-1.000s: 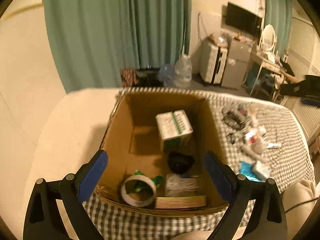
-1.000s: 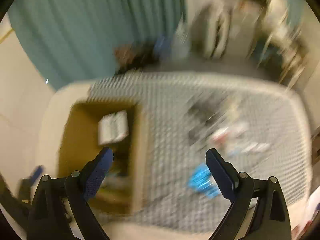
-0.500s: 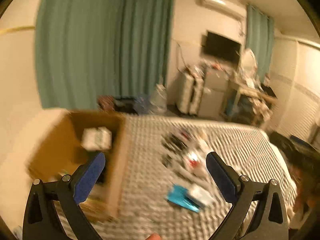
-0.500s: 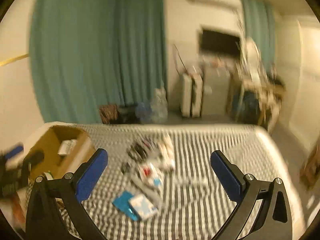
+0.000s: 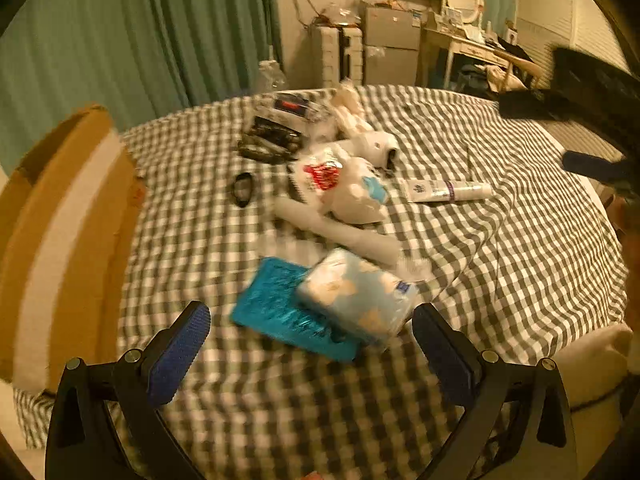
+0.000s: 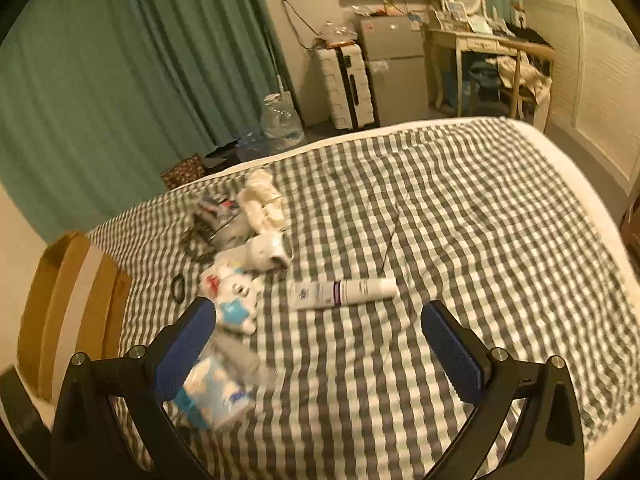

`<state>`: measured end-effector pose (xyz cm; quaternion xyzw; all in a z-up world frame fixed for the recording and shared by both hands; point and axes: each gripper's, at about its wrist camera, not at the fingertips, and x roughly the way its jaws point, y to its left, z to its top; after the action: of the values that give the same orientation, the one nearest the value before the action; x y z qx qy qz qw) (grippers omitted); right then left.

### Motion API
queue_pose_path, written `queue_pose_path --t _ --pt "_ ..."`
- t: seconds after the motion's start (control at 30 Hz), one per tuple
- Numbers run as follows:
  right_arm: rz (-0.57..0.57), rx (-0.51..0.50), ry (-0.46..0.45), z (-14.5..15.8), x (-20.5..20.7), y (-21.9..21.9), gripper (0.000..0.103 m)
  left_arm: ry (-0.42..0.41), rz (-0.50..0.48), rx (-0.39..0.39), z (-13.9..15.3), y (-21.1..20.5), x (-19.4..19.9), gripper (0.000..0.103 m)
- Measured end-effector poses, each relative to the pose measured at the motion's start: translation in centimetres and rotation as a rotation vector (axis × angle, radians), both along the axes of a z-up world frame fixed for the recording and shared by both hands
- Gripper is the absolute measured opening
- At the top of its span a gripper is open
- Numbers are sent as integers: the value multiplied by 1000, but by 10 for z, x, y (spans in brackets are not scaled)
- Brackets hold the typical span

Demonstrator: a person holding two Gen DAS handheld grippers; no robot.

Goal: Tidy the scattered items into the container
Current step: 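Grasp the floral tissue pack with the left tool while the right grasps the white tube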

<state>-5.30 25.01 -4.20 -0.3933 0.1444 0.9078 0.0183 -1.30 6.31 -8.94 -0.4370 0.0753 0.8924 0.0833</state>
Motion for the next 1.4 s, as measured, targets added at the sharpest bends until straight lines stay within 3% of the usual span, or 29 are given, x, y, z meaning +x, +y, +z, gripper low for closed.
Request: queue_pose_path --t 0.1,0.27,0.47,0.63,0.73,0.87,0.93,0.97,1.0,1.07,1.17,1.3,1.4 --pt "-12 -30 -45 -13 -28 15 103 5 -57 -30 -7 15 -11 103" --pt "-69 44 -85 -33 -53 40 103 -65 -146 -10 -28 20 -36 103" --pt "16 6 -124 -58 -70 32 103 -116 -198 40 -45 26 -52 103" --pt "30 -42 -188 -82 -85 35 103 -92 -306 -16 -54 46 -52 103" --pt "44 -121 -219 -94 -87 37 103 -97 -344 -24 -62 52 -55 103" --pt "93 -85 -240 -100 -88 24 103 -111 -350 -17 -63 55 -56 87" --pt "101 -83 -259 -105 -90 20 103 -115 -360 -19 -59 58 -54 84" --pt "110 -81 -269 -108 -92 19 98 -118 -356 -23 -59 59 -52 84" --pt "121 -68 -278 -113 -94 16 85 -125 -348 -23 -58 59 -52 84" --pt "118 -14 -285 -115 -95 14 76 -126 -335 -13 -56 58 -51 84" --pt "119 -52 -268 -111 -90 19 59 -137 -301 13 -52 51 -48 83" --pt "132 -126 -280 -109 -82 28 51 -117 -257 40 -38 34 -45 83" --pt "217 -185 -337 -109 -75 22 49 -114 -216 66 -29 18 -46 83"
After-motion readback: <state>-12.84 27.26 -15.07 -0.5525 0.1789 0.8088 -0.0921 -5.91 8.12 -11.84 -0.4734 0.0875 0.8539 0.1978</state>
